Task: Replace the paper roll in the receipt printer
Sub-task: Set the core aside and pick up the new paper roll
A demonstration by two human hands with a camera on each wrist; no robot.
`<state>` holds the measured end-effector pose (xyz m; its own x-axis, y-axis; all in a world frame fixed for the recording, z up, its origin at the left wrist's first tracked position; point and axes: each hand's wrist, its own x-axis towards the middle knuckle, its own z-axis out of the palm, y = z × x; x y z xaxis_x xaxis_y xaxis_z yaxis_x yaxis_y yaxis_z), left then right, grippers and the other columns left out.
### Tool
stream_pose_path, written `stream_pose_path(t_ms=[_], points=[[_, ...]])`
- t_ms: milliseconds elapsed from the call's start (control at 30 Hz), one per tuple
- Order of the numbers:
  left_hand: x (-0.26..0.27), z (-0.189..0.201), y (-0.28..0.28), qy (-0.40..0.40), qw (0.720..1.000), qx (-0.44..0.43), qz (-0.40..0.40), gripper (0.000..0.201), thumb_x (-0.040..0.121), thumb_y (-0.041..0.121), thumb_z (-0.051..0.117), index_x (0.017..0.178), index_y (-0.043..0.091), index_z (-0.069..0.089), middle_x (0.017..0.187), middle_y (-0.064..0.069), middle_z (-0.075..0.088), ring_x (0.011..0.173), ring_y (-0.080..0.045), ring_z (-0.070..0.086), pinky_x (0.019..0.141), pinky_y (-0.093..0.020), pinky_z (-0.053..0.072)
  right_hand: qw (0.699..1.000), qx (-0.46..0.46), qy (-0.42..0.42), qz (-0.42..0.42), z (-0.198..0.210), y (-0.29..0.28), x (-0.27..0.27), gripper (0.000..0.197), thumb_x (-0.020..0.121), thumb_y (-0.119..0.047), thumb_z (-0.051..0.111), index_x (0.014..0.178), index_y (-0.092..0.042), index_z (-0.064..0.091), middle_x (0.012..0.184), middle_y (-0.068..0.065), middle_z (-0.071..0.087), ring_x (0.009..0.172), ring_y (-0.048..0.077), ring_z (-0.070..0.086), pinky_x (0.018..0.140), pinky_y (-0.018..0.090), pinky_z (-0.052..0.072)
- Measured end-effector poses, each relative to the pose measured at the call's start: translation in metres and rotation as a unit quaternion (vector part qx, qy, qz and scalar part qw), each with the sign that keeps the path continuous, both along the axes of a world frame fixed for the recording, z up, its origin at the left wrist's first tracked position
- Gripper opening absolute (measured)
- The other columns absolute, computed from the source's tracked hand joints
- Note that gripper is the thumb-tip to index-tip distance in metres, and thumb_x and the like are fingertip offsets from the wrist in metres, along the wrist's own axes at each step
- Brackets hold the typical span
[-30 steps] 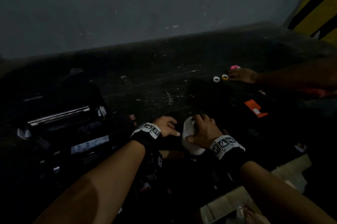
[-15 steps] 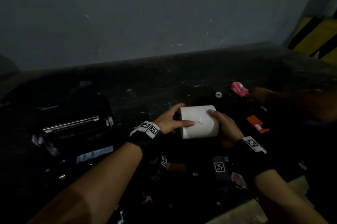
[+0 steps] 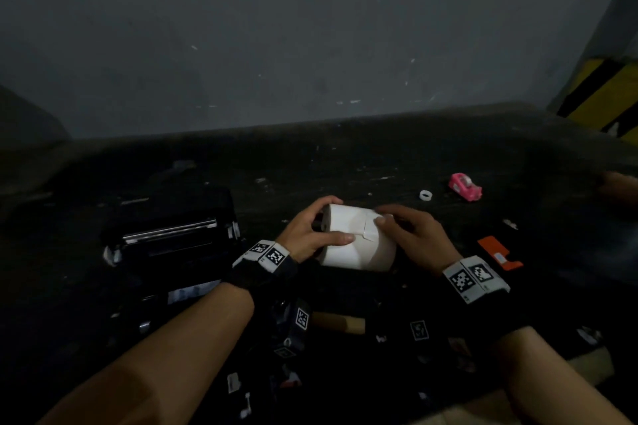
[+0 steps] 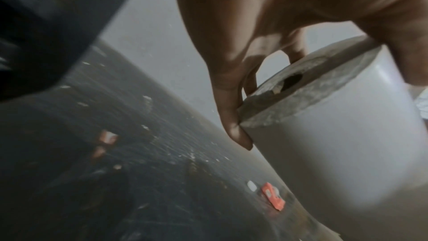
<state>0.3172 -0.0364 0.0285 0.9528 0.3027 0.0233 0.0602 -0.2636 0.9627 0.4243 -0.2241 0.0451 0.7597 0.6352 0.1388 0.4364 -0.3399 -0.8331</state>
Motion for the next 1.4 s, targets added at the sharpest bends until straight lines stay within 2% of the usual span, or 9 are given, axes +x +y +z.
stream_pose_path(t_ms=[133,267,367,567,700,867,1000,1200,1400], points=[[-0.014,0.0,0.003,0.005,1.0,0.001,0.012,0.058,0.051,0.045,0.078,0.102,0.051,0.053,0.118,0.001,0.057,0.108,-0.021,0.057,0.091,-0.038,0.05,0.999,-0.017,-0.034,0.036,0.01,0.016,-0.005,0.018,0.082,-0.025,0.065,0.097,-0.018,0.071,0.103,-0.007,0.059,0.1,0.006,0.053,0.076,0.003,0.037],[-0.026,-0.004,0.009,-0.001,0.999,-0.017,0.034,0.056,0.051,0.046,0.077,0.102,0.051,0.055,0.119,-0.001,0.058,0.109,-0.021,0.057,0.092,-0.035,0.049,0.999,0.004,-0.01,0.04,0.005,0.033,-0.011,0.011,0.083,-0.022,0.062,0.089,-0.016,0.069,0.108,-0.006,0.058,0.099,0.004,0.052,0.082,0.014,0.036],[-0.029,-0.006,0.016,-0.001,0.998,-0.035,0.054,0.053,0.061,0.035,0.079,0.106,0.046,0.054,0.121,-0.002,0.058,0.112,-0.021,0.056,0.092,-0.031,0.048,0.989,0.128,0.071,0.02,-0.006,0.042,-0.016,0.009,0.085,-0.013,0.06,0.091,-0.014,0.067,0.116,0.001,0.061,0.094,-0.002,0.055,0.078,0.01,0.043],[-0.037,-0.014,0.029,-0.017,0.99,-0.077,0.114,0.052,0.052,0.038,0.079,0.099,0.046,0.06,0.112,-0.004,0.061,0.112,-0.028,0.059,0.097,-0.043,0.048,0.893,0.291,0.343,-0.007,-0.021,0.034,-0.004,0.012,0.088,-0.018,0.056,0.087,-0.015,0.067,0.088,0.003,0.066,0.082,0.017,0.062,0.075,0.036,0.055],[-0.039,-0.026,0.035,-0.011,0.987,-0.079,0.138,0.049,0.054,0.031,0.08,0.097,0.045,0.059,0.105,0.0,0.062,0.1,-0.019,0.06,0.089,-0.034,0.05,0.958,0.088,0.271,-0.036,-0.048,0.013,0.038,0.009,0.08,-0.029,0.066,0.083,-0.023,0.072,0.085,0.002,0.07,0.073,0.015,0.063,0.063,0.034,0.053],[-0.036,-0.04,0.031,0.005,0.985,-0.086,0.149,0.048,0.057,0.028,0.079,0.098,0.044,0.059,0.106,0.003,0.062,0.101,-0.017,0.06,0.086,-0.032,0.051,0.956,-0.167,0.233,0.066,-0.104,0.006,0.081,0.021,0.082,-0.013,0.064,0.102,-0.006,0.068,0.097,0.009,0.066,0.08,0.01,0.059,0.061,0.01,0.047],[-0.032,-0.05,0.025,0.024,0.984,-0.095,0.148,0.056,0.051,0.038,0.079,0.103,0.042,0.059,0.108,0.001,0.061,0.105,-0.02,0.059,0.092,-0.039,0.051,0.936,-0.279,0.188,0.108,-0.134,0.01,0.091,0.022,0.079,-0.02,0.069,0.1,-0.013,0.07,0.109,0.006,0.065,0.107,0.018,0.056,0.09,0.024,0.039],[-0.032,-0.059,0.021,0.036,0.984,-0.091,0.152,0.054,0.051,0.038,0.08,0.1,0.047,0.059,0.112,0.001,0.06,0.112,-0.024,0.057,0.098,-0.044,0.049,0.905,-0.39,0.135,0.108,-0.144,0.018,0.091,0.019,0.077,-0.023,0.07,0.095,-0.017,0.071,0.109,0.003,0.067,0.106,0.021,0.059,0.084,0.022,0.041],[-0.035,-0.061,0.023,0.031,0.985,-0.096,0.142,0.054,0.05,0.036,0.08,0.098,0.048,0.059,0.111,0.001,0.06,0.108,-0.02,0.057,0.094,-0.037,0.049,0.898,-0.428,0.07,0.071,-0.144,0.018,0.086,0.012,0.068,-0.037,0.072,0.068,-0.027,0.066,0.088,0.0,0.07,0.087,0.02,0.064,0.085,0.033,0.053]])
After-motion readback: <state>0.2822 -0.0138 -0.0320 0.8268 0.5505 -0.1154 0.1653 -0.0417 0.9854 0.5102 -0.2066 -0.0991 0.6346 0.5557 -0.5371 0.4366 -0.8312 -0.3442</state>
